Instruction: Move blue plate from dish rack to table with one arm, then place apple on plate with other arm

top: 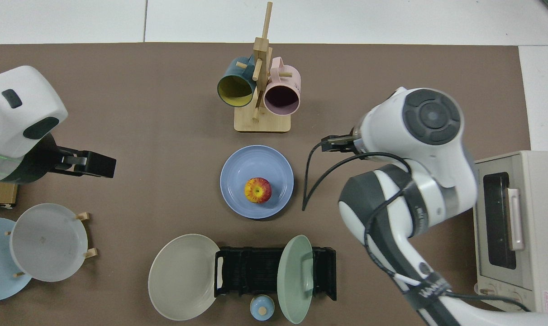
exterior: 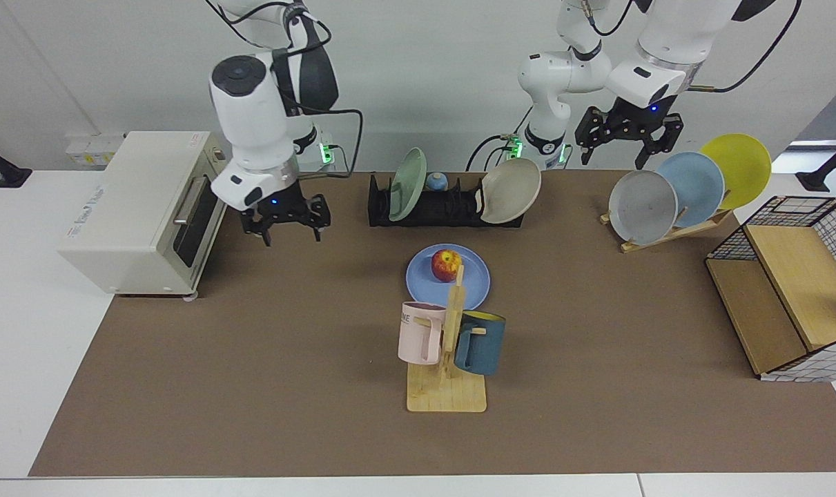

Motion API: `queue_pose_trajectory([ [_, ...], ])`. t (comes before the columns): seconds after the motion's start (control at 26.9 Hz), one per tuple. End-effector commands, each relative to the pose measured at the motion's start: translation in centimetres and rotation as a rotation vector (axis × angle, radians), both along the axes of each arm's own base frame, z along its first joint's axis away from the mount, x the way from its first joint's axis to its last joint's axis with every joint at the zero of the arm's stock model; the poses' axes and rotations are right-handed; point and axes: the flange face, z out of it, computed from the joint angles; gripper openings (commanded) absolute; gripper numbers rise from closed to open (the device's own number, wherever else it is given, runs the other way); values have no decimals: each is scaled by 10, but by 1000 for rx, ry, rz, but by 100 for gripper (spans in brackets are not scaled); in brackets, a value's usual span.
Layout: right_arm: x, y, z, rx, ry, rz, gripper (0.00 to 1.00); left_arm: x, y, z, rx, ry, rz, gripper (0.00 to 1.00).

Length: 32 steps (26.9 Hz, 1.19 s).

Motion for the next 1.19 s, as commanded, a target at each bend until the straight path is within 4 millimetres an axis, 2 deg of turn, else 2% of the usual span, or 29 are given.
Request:
queue_pose_trajectory([
  [0.0,-27,-59,33,25,30,2,100,-4,2,6,23,3,5,100],
  [0.07,-34,-78,39,26,52,-32,100,-4,2,6,23,3,5,100],
  [0.22,-42,-101,48,24,55,-74,100,-4,2,6,23,3,5,100],
  [0.52,-35,-105,50,10,-5,-79,100,-4,2,6,23,3,5,100],
  [0.67,-31,-99,51,10,-23,-109,100,-4,2,6,23,3,5,100],
  [0.78,-32,-108,48,-3,-2,-122,100,-4,2,6,23,3,5,100],
  [0.93,-36,-108,77,6,16,-126,100,-4,2,6,23,3,5,100],
  [1.15,-36,-110,83,11,0,-142,100,-4,2,6,23,3,5,100],
])
